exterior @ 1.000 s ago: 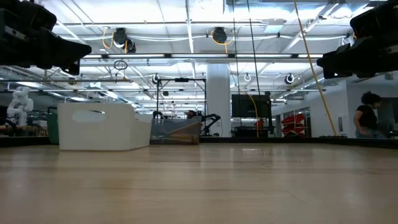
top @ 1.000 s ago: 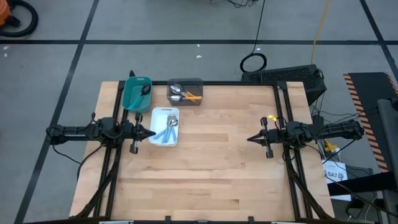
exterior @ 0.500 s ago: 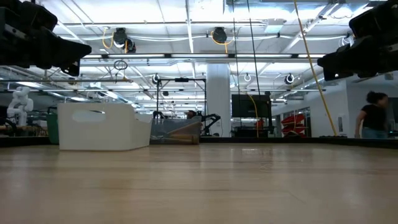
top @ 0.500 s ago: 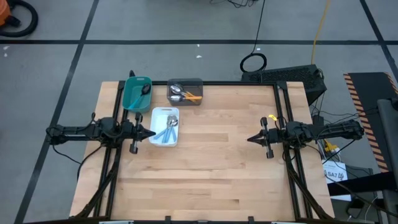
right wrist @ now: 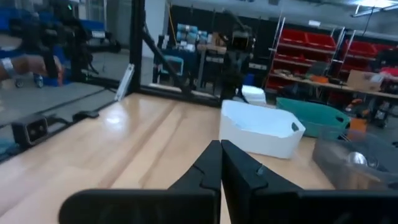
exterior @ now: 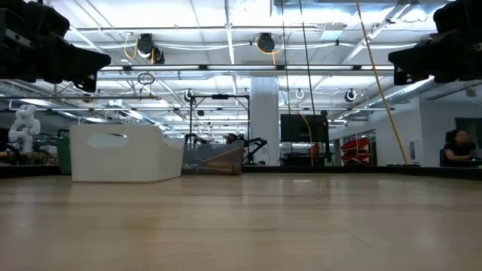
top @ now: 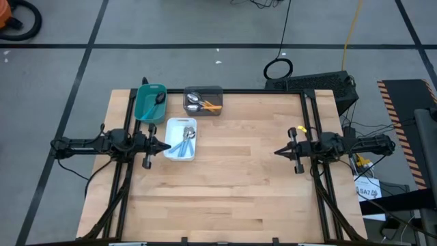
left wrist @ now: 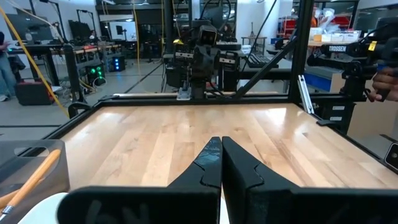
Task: Sort silverware by color (type)
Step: Return To Home Position
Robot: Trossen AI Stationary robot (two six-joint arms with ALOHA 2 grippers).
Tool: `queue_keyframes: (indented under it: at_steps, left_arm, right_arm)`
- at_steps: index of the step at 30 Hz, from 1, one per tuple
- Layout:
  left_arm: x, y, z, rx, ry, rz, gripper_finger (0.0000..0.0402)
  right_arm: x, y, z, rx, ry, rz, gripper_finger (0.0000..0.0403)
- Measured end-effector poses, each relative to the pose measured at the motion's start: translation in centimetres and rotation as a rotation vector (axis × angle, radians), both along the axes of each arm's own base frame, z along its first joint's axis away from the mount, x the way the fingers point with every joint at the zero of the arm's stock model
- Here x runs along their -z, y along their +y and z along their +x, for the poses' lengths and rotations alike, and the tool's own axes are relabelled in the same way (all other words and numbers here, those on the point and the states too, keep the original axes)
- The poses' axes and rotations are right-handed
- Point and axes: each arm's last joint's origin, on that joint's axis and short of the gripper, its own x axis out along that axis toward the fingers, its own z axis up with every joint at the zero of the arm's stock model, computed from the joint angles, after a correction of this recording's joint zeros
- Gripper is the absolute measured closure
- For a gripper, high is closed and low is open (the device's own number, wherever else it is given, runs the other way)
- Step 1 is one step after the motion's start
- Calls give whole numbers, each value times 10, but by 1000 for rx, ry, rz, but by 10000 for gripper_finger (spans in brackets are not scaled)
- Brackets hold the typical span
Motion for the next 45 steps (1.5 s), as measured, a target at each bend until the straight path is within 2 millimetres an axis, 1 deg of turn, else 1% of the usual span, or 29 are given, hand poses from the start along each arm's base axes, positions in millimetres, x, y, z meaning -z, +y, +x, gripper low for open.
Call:
queue_keyframes:
  at_steps: [5, 21, 24, 30, 45]
  left_arm:
    - [0, 0, 0, 0, -1, 0, 401]
    - [0, 0, 0, 0, -1, 1, 401]
    - [0, 0, 0, 0, -1, 1, 401]
    - [0, 0, 0, 0, 0, 1, 401]
    - [0, 0, 0, 0, -1, 1, 401]
  right_arm:
    - [0, -2, 0, 83, 1, -17, 403]
    - [2, -3, 1, 92, 23, -9, 395]
    - [0, -3, 1, 100, -4, -29, 395]
    - [-8, -3, 1, 107, -84, -8, 395]
    - [-9, -3, 1, 102, -93, -8, 394]
